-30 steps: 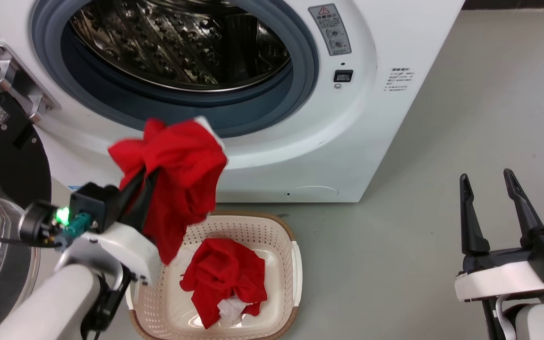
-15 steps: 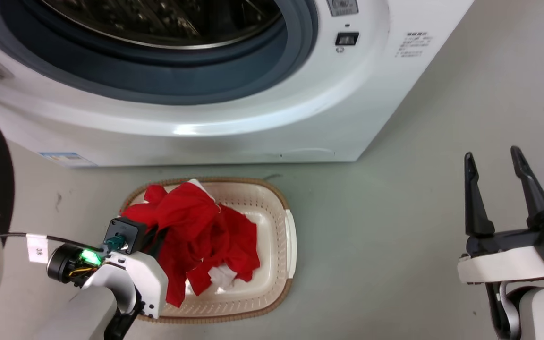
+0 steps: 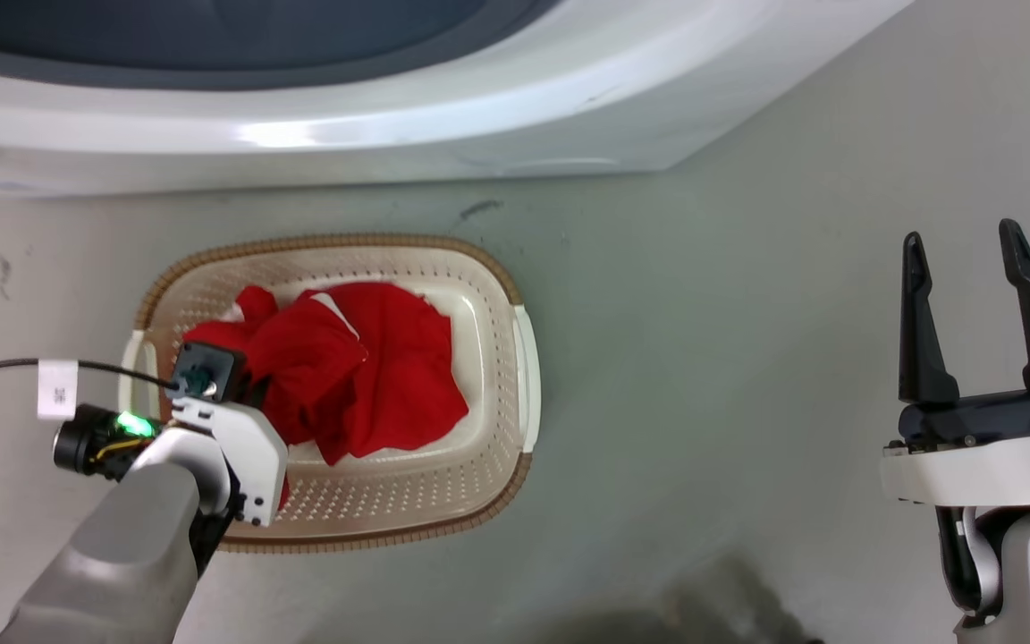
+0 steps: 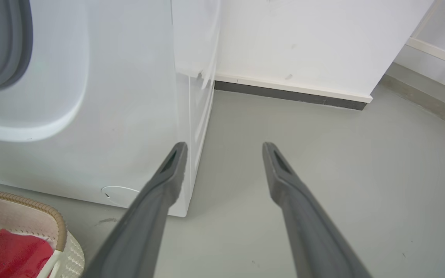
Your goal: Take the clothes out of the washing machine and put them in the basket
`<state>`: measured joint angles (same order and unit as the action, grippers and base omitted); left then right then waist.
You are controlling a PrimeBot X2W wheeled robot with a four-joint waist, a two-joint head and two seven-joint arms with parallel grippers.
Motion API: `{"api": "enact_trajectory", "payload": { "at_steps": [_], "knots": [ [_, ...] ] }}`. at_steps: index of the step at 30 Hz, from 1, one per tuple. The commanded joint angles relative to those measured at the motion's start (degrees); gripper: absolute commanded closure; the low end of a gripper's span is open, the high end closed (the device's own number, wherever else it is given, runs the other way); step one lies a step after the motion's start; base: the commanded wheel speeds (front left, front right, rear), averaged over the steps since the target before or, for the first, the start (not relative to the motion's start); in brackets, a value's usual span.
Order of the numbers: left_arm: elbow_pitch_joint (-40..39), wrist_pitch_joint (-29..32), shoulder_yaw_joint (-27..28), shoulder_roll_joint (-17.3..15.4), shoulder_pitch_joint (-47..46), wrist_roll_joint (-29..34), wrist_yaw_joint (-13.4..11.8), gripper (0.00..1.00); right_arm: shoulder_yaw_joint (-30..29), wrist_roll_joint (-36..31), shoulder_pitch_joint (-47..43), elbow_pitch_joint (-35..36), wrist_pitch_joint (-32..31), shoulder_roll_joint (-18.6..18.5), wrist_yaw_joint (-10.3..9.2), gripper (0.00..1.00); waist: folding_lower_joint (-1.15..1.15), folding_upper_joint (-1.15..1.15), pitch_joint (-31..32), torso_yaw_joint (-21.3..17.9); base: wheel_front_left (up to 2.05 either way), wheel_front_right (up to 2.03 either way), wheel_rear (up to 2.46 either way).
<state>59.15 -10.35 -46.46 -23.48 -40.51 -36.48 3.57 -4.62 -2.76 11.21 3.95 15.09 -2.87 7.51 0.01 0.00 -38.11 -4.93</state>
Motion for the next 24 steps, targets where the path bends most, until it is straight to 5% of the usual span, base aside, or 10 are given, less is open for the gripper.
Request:
{"api": "enact_trajectory", "payload": {
  "at_steps": [1,20,21,22,24],
  "knots": [
    [1.07,-0.50,-0.17,0.39,-1.53,0.33,0.25,1.00,0.06,-0.28,0.79,0.50,0.11,-0.01,-0.04,0.00,-0.01,0.00,-3.47,-0.68,0.00,0.00,0.00],
    [13.58,-3.23,-0.06,4.97,-9.62,-0.69,1.51,1.00,-0.19,-1.20,1.41,3.01,0.11,-0.01,-0.04,0.00,-0.01,0.00,-10.34,-0.29,0.00,0.00,0.00],
    [13.74,-3.33,0.09,5.02,-9.24,-0.78,1.49,0.91,-0.14,-1.07,1.55,2.82,0.11,-0.01,-0.04,0.00,-0.01,0.00,-9.90,-0.34,0.00,0.00,0.00],
    [13.89,-3.47,0.15,4.99,-8.87,-0.93,1.20,0.01,-0.12,-0.94,1.69,2.66,0.11,-0.01,-0.04,0.00,-0.01,0.00,-9.33,-0.36,0.00,0.00,0.00],
    [14.09,-3.58,0.39,5.03,-8.19,-1.24,0.93,0.00,0.00,-0.56,1.93,2.32,0.11,-0.01,-0.04,0.00,-0.01,0.00,-8.06,-0.46,0.00,0.00,0.00]
  ]
}}
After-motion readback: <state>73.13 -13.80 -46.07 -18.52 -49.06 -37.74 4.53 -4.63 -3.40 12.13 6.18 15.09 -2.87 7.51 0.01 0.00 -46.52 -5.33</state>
